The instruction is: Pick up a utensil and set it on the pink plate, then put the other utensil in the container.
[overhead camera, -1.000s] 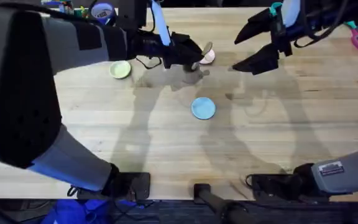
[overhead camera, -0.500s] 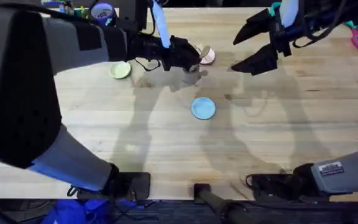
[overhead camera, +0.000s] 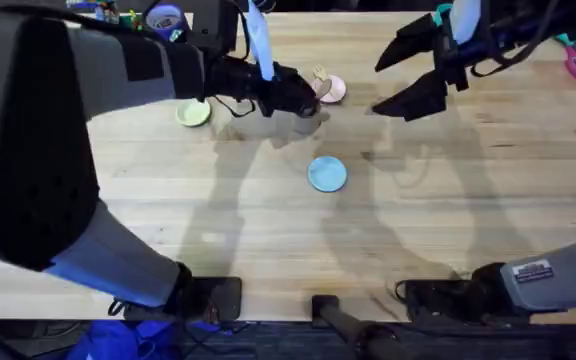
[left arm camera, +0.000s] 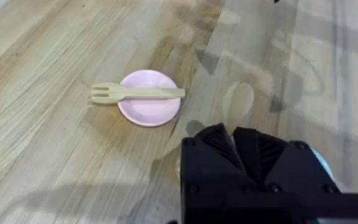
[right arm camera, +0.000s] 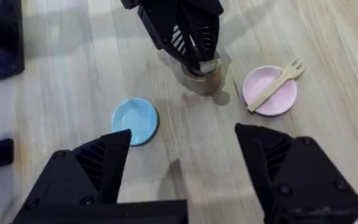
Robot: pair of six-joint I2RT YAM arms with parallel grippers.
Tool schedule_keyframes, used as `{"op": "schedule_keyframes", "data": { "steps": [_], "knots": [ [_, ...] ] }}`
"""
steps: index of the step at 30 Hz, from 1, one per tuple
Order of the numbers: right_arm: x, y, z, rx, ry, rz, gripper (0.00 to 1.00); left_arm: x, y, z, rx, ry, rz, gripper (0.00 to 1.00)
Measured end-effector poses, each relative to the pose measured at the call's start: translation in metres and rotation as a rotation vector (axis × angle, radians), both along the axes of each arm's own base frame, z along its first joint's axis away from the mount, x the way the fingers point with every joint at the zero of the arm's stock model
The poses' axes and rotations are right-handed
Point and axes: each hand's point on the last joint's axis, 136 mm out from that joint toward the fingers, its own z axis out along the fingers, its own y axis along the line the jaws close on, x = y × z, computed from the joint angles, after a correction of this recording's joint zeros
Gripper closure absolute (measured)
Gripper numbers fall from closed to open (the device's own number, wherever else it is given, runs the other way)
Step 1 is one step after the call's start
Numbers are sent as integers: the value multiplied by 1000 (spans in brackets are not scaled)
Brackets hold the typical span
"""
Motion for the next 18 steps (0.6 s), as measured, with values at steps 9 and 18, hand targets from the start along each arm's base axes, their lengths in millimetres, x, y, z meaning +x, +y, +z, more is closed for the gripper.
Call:
{"op": "schedule_keyframes", "data": {
  "steps": [9, 18],
  "knots": [
    [0, 0, 0, 0, -1, 0, 5, 1, 2, -2, 15, 1, 11, 949],
    [0, 0, 0, 0, -1, 0, 5, 1, 2, -3, 16, 5, 12, 808]
  ]
}}
